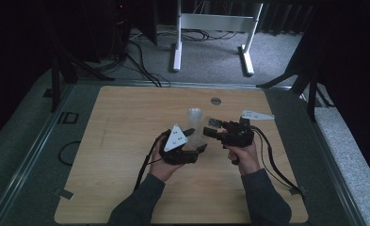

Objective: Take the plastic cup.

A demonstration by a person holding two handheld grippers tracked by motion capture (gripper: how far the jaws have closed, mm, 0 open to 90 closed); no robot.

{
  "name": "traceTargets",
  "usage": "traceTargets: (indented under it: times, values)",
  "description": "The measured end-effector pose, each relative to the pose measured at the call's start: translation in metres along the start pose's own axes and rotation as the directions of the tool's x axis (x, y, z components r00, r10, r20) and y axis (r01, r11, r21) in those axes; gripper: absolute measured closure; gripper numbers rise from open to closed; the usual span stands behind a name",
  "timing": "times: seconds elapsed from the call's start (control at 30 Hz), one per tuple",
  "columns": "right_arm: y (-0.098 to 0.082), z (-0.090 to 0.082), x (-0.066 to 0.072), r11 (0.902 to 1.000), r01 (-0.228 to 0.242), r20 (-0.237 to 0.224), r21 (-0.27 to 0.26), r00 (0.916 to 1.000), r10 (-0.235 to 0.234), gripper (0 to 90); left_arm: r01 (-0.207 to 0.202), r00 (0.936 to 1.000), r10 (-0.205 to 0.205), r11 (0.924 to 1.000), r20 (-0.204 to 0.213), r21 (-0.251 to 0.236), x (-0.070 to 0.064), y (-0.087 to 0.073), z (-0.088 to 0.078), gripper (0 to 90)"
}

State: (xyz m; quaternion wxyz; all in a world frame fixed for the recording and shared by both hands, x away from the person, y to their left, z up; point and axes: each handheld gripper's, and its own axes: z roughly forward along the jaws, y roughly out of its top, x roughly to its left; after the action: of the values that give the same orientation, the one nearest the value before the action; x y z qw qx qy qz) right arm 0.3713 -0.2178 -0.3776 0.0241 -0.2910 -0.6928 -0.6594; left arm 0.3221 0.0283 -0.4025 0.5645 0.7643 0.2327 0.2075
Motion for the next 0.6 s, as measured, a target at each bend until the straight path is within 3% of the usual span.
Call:
traceTargets:
  times: [0.6]
  values:
    - [0.004, -0.0084, 0.0039, 0.9984, 0.055, -0.017, 0.013, 0.9983, -0.055, 23.9, 0.005, 0.9994, -0.006, 1.0, 0.034, 0.005, 0.0063, -0.0007, -0.005, 32.7]
